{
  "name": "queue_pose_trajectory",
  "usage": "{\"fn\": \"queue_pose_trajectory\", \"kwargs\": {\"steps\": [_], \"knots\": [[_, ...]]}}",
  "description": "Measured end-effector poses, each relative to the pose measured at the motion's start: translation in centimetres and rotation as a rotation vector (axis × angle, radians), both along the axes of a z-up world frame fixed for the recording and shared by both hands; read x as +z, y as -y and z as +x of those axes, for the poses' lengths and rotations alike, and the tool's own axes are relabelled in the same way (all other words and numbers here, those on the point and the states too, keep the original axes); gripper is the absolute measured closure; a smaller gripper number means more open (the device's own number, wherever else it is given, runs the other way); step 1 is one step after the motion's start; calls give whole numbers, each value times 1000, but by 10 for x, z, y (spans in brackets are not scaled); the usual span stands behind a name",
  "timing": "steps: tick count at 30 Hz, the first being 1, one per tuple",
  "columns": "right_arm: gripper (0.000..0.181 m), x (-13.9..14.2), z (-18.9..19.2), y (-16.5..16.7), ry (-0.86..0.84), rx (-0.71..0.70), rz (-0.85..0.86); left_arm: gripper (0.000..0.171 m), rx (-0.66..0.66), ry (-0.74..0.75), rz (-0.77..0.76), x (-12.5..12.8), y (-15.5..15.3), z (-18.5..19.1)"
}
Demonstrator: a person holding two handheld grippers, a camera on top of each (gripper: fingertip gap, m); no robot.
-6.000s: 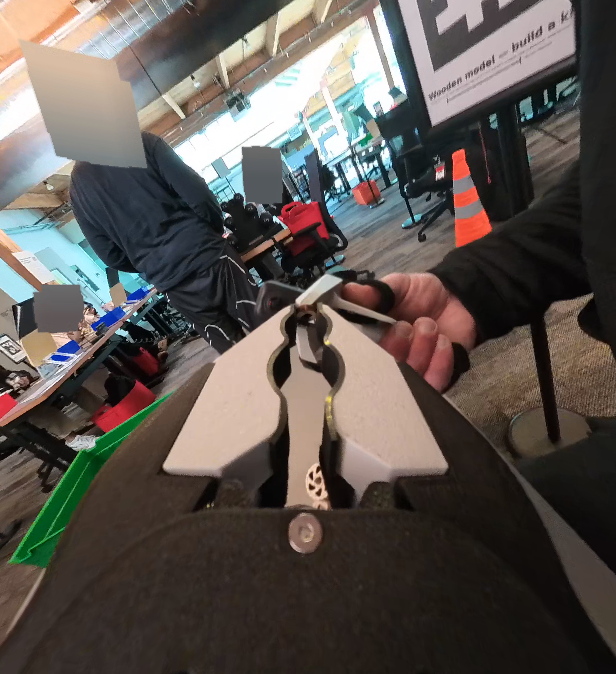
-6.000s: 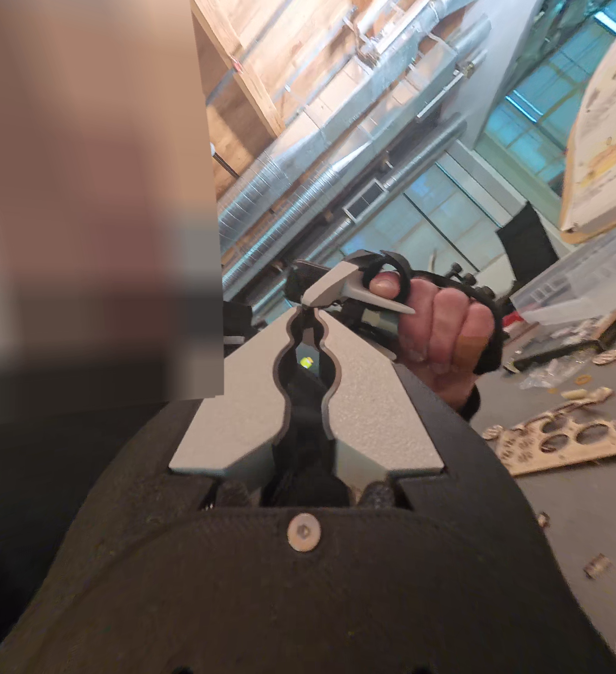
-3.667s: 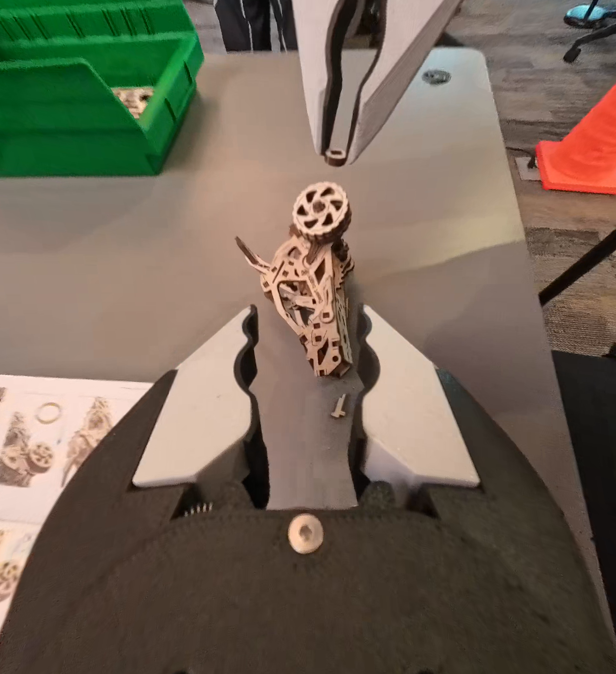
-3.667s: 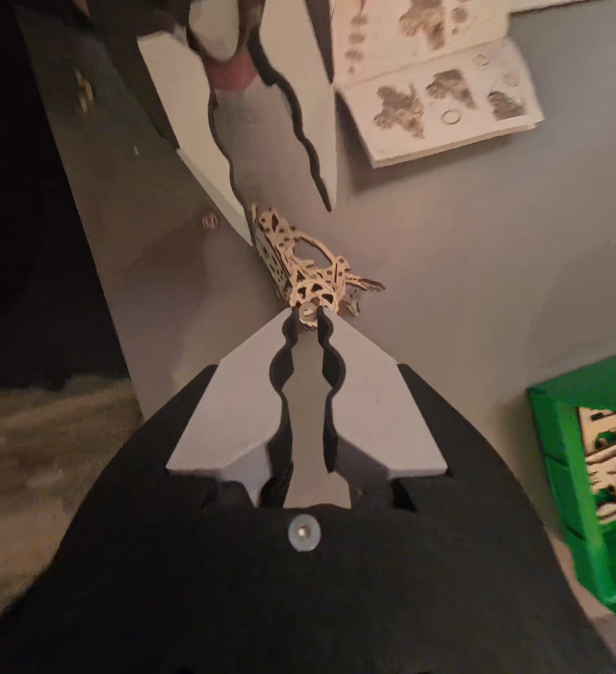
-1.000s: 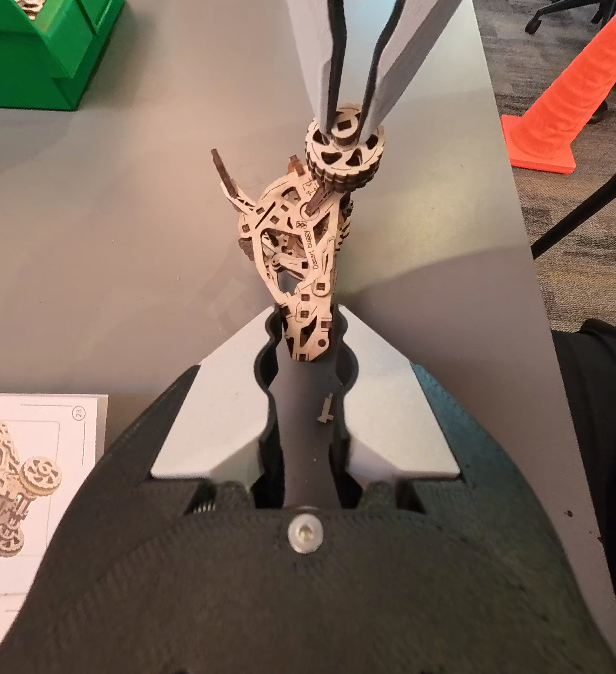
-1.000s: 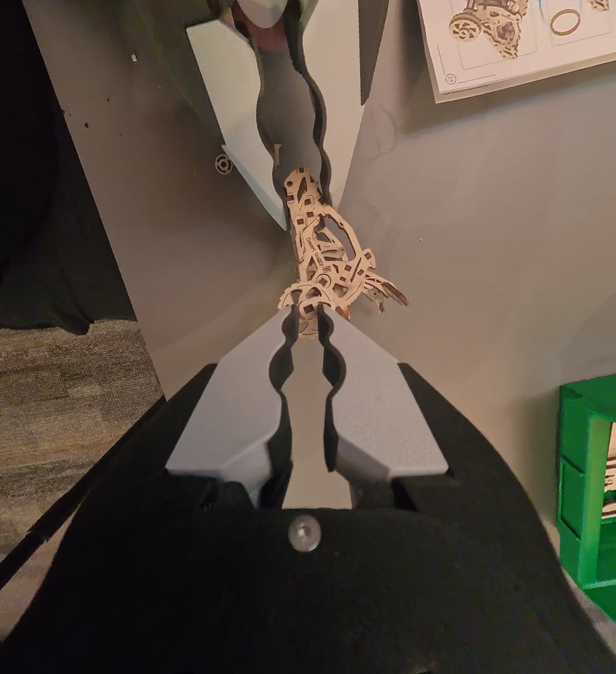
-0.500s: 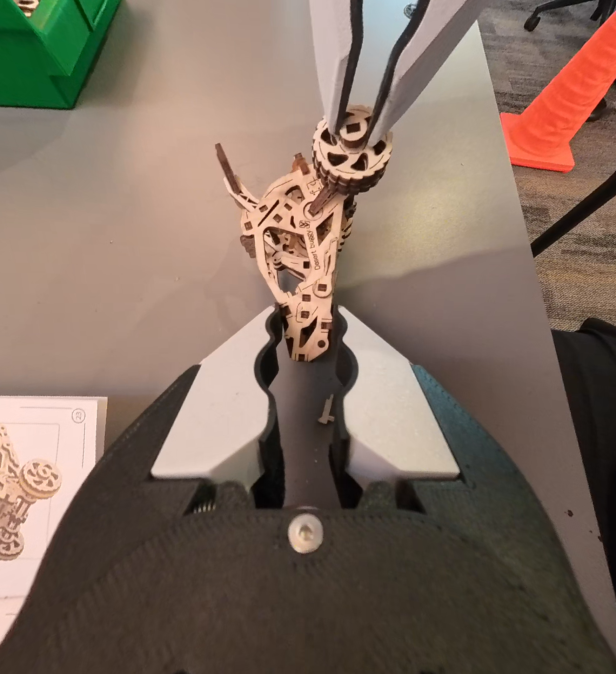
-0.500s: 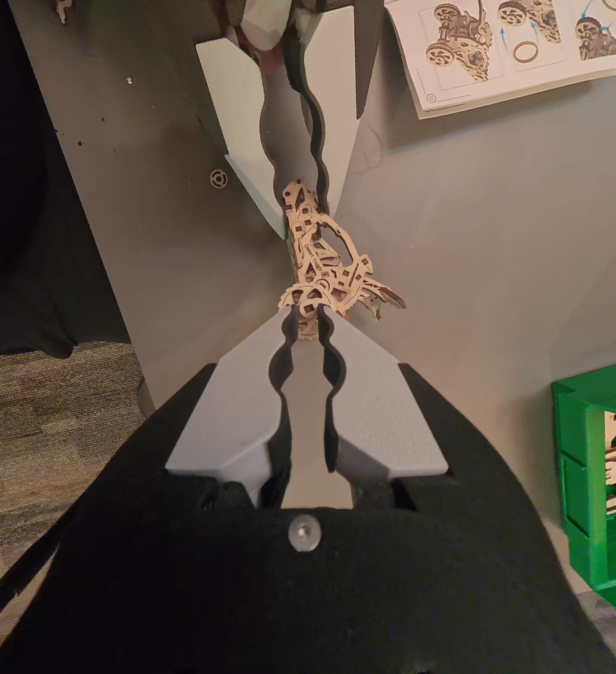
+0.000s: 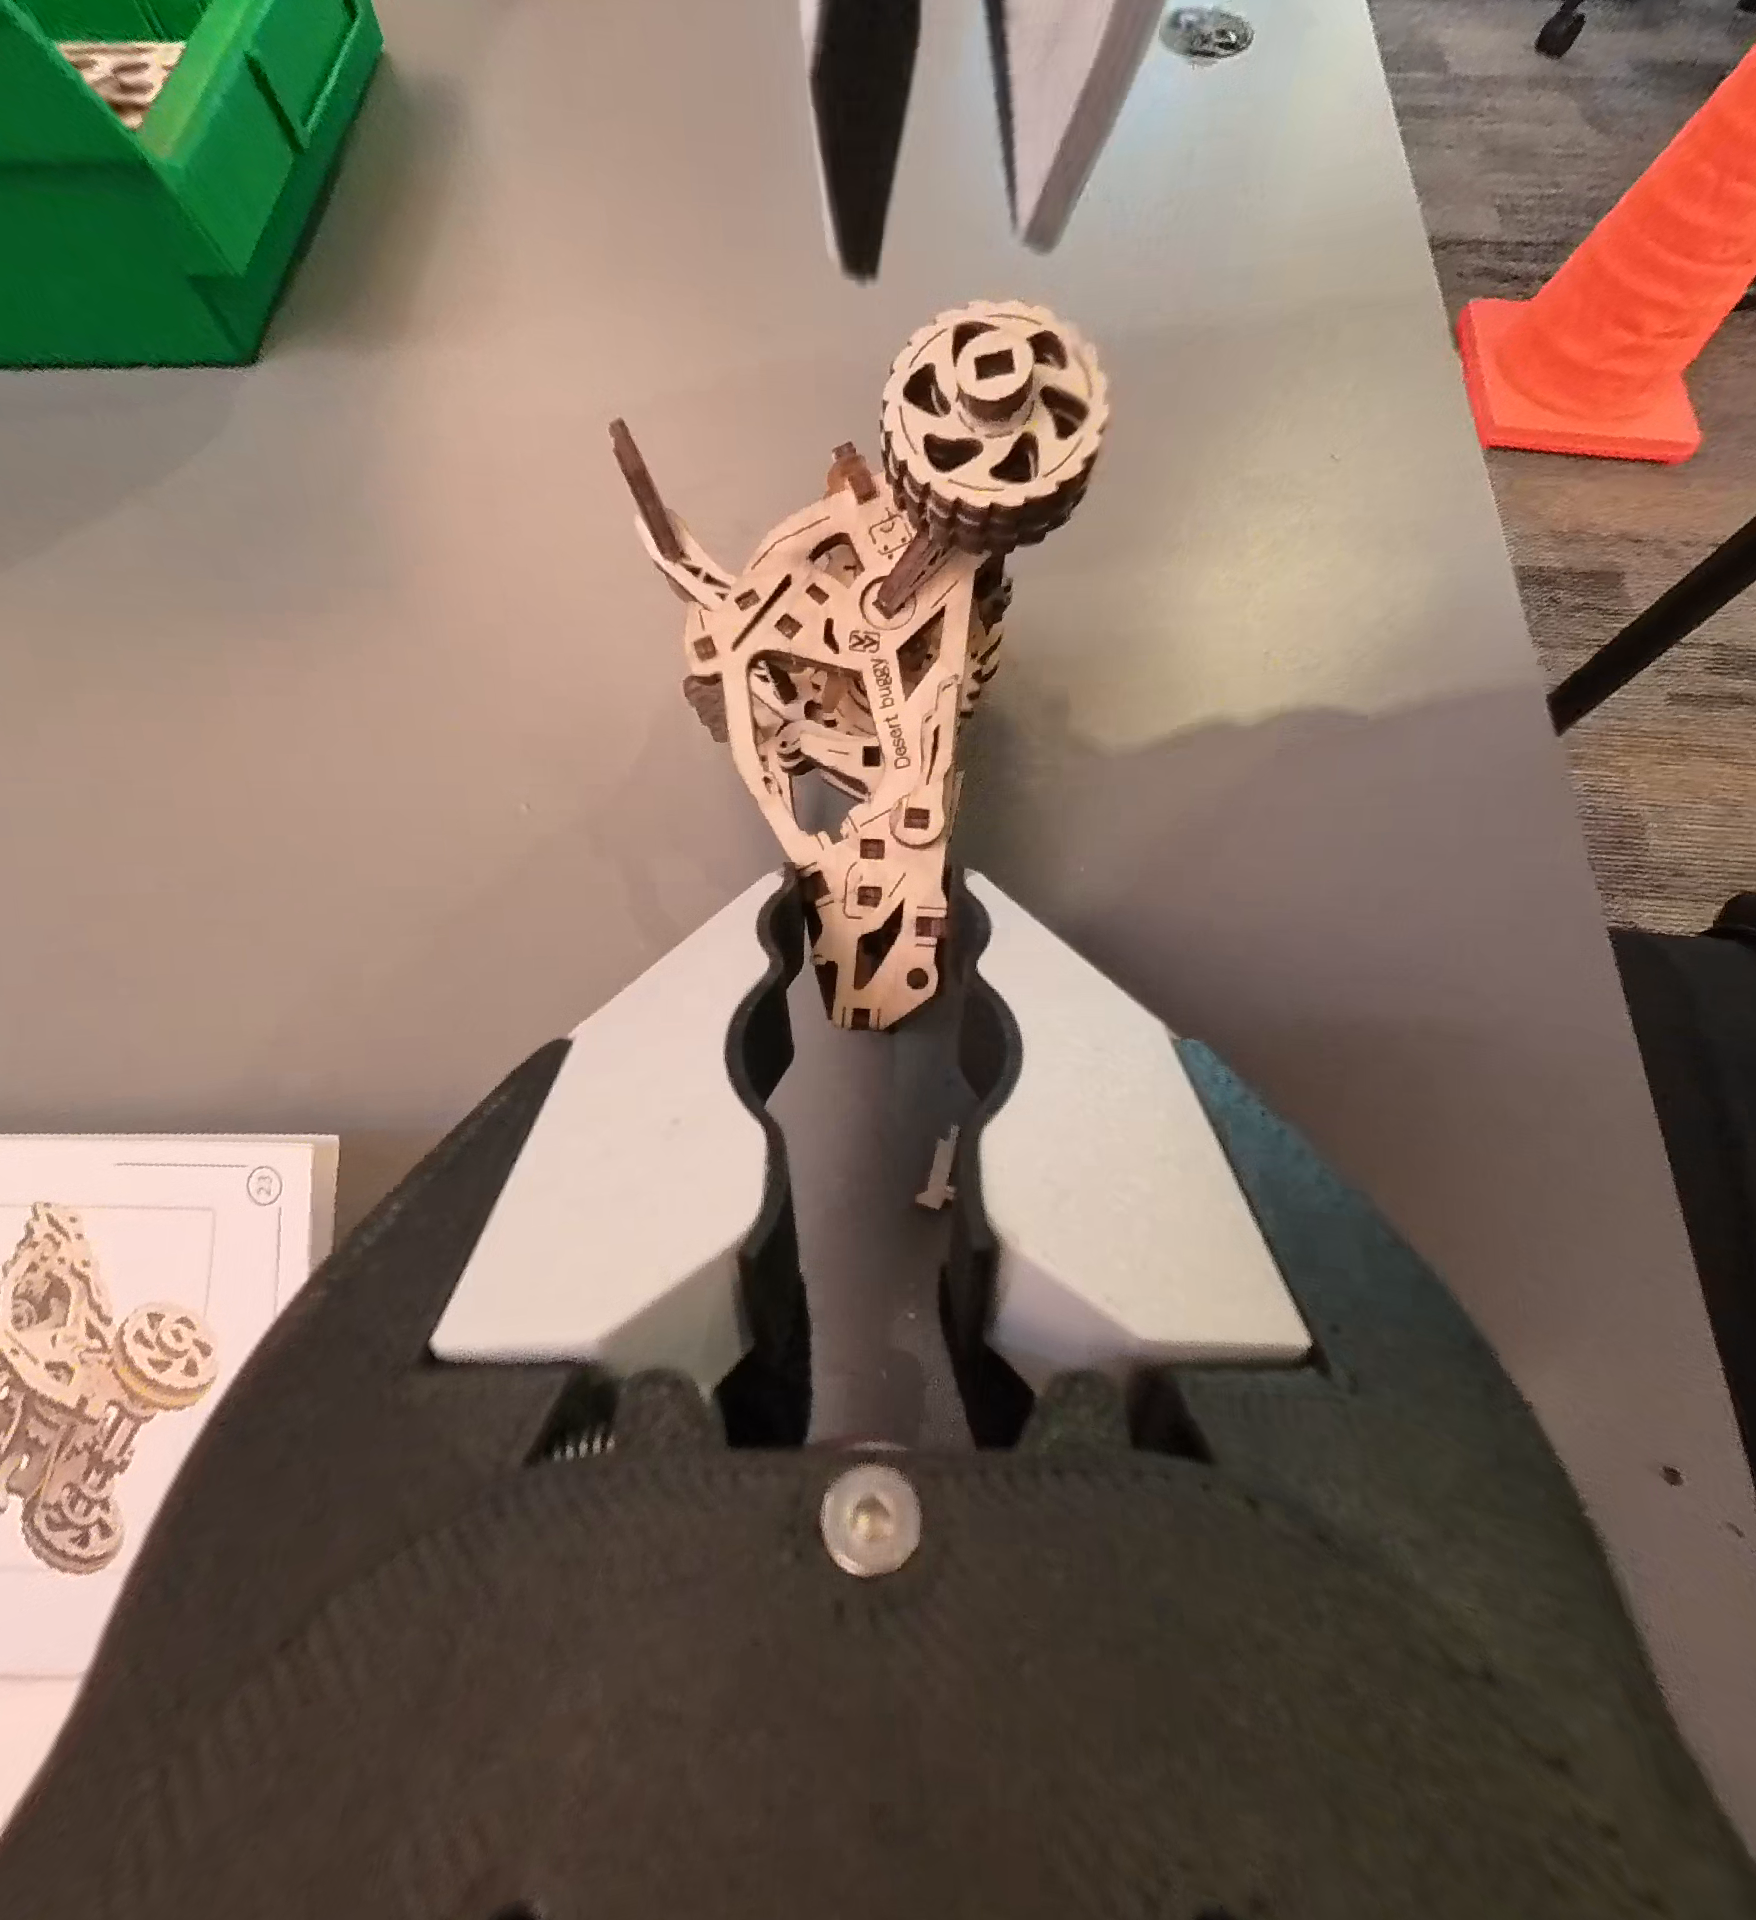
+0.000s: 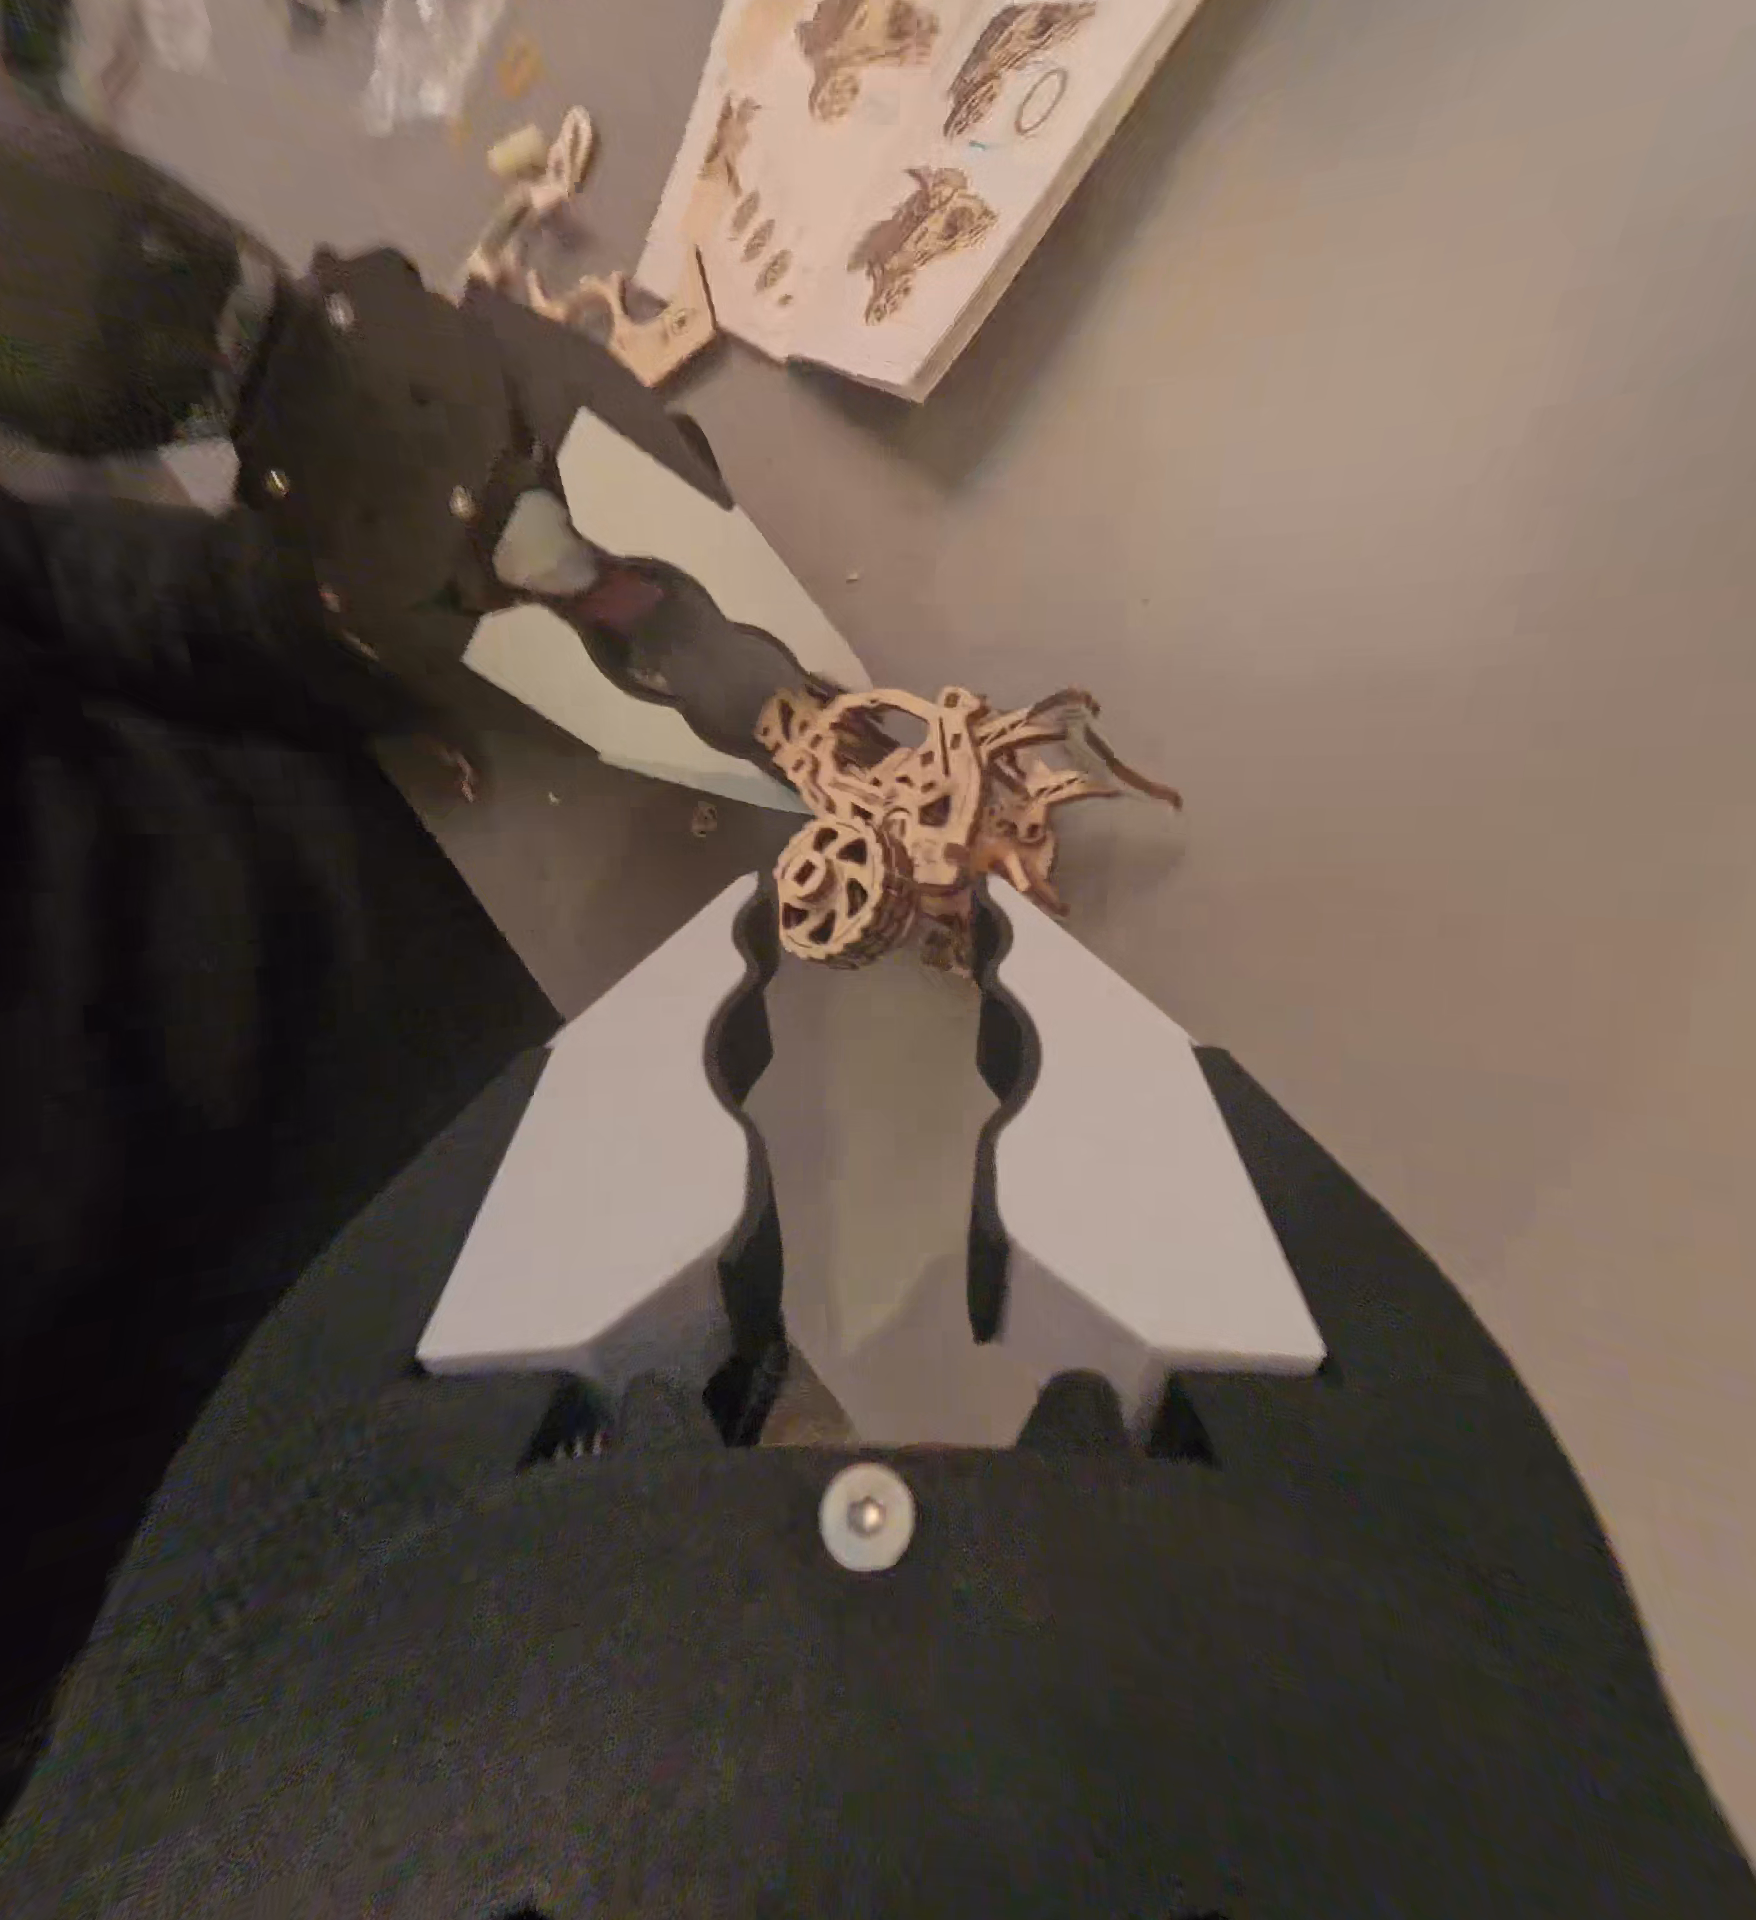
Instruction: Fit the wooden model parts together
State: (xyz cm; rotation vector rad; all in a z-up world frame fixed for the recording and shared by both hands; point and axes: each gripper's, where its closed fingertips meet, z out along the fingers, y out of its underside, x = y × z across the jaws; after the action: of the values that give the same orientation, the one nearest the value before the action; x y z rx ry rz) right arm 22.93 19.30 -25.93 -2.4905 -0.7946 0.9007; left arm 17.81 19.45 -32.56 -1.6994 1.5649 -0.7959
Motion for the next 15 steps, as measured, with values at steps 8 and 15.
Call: {"fn": "queue_pose_trajectory", "kwargs": {"steps": [8,15], "knots": [[157,-10,-13,10,-302,-163,-172,148,2,-2,42,1,0,0],[161,-10,-14,8,-473,-211,-201,148,5,-7,41,0,0,-1]]}}
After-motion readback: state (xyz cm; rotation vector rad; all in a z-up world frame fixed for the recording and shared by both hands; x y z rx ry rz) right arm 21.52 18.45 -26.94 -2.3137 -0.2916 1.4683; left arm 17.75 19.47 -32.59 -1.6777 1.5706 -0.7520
